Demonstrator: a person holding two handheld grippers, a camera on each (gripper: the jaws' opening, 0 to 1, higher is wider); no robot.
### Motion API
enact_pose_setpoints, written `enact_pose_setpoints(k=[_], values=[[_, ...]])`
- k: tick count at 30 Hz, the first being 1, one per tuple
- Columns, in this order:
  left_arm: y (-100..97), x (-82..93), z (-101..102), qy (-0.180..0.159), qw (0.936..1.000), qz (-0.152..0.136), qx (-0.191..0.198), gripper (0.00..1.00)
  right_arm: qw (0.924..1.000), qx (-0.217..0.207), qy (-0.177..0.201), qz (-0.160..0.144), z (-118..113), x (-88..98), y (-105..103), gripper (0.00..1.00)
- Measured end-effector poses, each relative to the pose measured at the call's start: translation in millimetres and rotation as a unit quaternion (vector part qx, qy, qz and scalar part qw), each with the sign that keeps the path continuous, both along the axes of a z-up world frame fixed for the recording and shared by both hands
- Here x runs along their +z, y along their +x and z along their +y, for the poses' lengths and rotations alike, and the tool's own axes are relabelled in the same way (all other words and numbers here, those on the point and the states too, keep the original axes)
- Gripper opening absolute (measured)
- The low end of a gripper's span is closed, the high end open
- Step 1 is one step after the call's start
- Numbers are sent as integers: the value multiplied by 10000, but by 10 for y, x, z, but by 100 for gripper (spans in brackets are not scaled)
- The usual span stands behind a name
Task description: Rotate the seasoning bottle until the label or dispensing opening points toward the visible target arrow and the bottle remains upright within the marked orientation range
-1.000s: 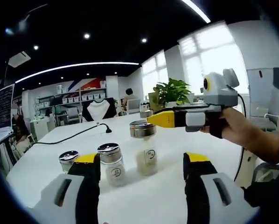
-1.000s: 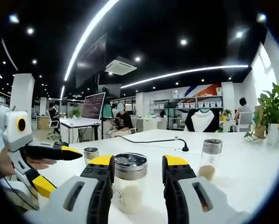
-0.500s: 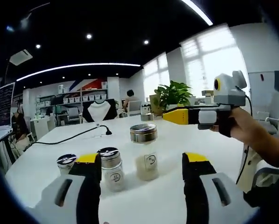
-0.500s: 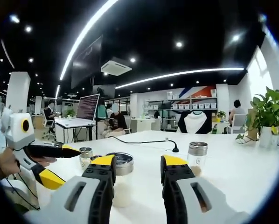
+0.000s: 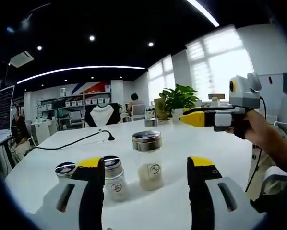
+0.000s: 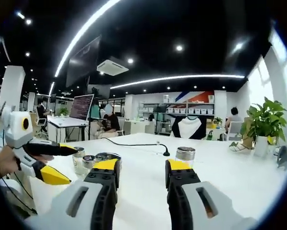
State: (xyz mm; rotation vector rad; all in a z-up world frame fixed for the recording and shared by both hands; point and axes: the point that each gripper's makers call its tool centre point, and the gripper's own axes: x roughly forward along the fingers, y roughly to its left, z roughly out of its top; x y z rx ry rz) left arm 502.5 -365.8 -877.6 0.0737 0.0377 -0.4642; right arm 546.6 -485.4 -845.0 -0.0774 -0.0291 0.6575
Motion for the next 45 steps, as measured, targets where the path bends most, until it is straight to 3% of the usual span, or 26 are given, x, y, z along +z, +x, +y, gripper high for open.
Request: enact_pose_setpoints(k=[6, 14, 19, 21, 25, 38, 45], values=[[6, 125, 16, -142, 9998, -148, 55, 74, 9999, -60, 32, 150, -64, -83, -17, 37], [34, 128, 22, -82, 9999, -136, 58, 75, 9995, -121, 35, 285, -221, -177, 8, 42], [35, 133, 3, -121, 9998, -158, 23, 75, 9994, 237, -131, 212, -163, -205, -41, 47], [35, 143, 1, -164, 9997, -175, 5, 76, 9989, 272, -146, 347, -154, -267, -28, 53], [41, 148, 11, -141, 9997, -186, 19, 76, 9971, 306, 189, 672, -152, -344, -5, 61], [67, 131, 91, -40, 9999, -126, 109, 76, 9984, -39, 127, 548, -281, -338, 187, 61], [85, 124, 118, -10, 9998, -106, 137, 76, 9990, -202, 36, 399, -338, -280, 390, 60]])
